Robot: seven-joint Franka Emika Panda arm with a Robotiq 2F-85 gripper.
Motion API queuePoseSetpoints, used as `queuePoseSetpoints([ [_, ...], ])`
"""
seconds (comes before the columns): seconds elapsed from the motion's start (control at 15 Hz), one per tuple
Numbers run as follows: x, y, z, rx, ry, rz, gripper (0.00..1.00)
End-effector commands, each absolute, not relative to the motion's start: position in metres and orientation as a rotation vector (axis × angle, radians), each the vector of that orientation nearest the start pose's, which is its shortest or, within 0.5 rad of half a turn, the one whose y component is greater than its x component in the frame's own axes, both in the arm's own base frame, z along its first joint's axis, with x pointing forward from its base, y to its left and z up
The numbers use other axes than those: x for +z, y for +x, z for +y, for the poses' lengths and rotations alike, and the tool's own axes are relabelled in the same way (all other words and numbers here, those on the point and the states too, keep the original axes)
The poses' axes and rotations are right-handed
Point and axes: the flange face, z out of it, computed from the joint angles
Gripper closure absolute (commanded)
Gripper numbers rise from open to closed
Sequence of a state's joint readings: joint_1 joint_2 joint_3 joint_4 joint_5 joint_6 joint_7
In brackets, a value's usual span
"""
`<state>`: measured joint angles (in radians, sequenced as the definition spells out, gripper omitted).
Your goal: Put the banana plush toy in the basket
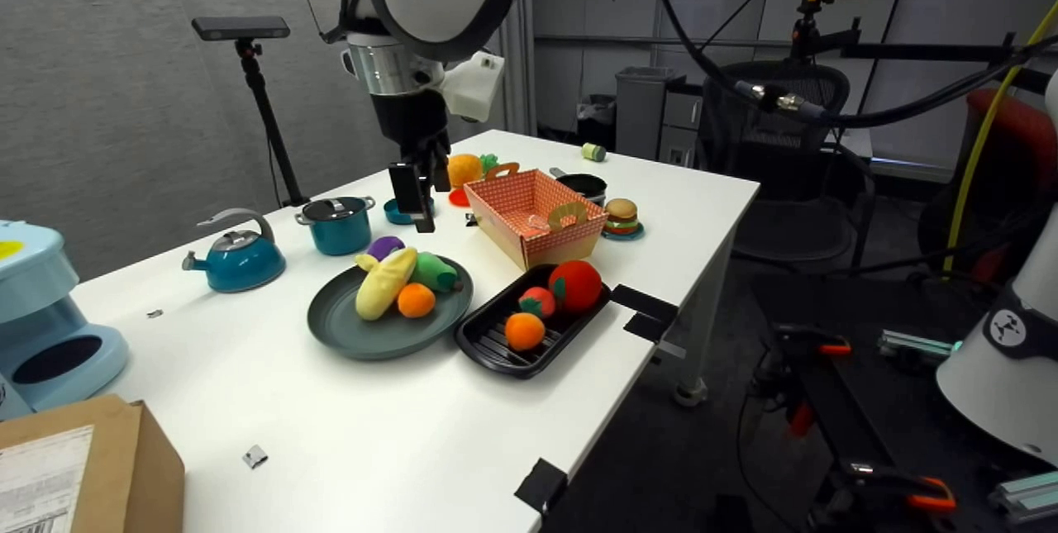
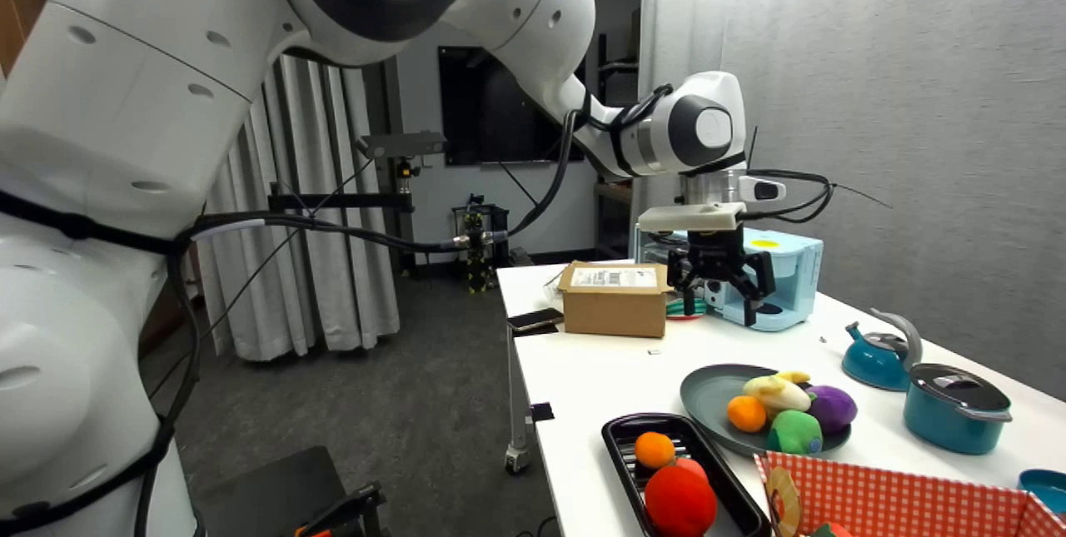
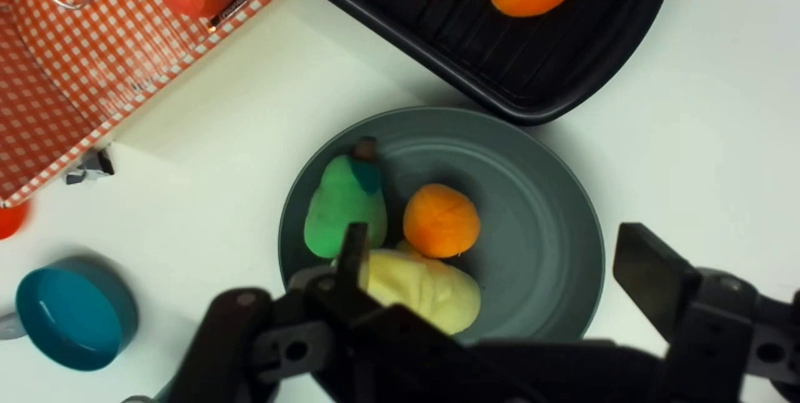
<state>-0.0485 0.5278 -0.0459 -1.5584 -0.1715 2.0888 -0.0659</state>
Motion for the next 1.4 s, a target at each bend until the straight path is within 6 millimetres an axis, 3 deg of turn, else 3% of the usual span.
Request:
queuePoseSetpoints([
  [0.0,0.336,0.719,-0.088,-0.025,-3.307,-0.141,0.0],
  [0.27,0.31,0.735,-0.097,0.005,-3.293,-0.186,0.0],
  [0.53,0.275,0.748,-0.092,0.061,-3.279,-0.269,0.0],
  [0.8,0.253,0.762,-0.089,0.095,-3.292,-0.367,0.0],
  [1.33,0.264,0.781,-0.122,0.123,-3.334,-0.407,0.0],
])
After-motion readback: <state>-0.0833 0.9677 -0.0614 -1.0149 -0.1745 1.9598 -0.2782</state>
